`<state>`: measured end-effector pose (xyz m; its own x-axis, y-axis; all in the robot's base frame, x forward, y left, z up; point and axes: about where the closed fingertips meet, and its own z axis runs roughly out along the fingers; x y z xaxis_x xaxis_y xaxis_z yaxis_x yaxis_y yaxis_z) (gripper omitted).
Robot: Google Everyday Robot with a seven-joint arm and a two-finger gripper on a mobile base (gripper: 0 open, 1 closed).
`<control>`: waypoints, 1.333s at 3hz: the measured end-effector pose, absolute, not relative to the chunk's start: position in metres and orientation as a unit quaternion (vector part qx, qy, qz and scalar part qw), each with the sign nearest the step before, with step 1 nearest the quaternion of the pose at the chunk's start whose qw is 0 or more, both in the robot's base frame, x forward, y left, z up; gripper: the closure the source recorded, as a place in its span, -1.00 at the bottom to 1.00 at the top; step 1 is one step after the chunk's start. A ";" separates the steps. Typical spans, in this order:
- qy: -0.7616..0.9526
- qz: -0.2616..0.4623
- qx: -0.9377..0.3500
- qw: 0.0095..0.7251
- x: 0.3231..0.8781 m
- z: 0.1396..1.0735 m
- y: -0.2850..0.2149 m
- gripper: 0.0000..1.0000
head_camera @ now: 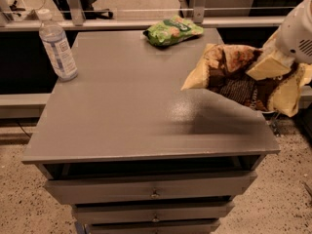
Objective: Move brown chip bag near green rice chip bag
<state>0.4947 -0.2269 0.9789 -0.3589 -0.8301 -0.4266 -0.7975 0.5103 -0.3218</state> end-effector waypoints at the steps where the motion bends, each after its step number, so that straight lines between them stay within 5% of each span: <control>1: 0.823 -0.043 -0.478 0.303 0.550 0.974 -0.232 1.00; 4: 0.832 -0.078 -0.435 0.336 0.739 0.938 -0.238 1.00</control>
Offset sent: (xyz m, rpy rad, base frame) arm 0.2229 -0.0045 -0.0192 0.0402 -0.1784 -0.0913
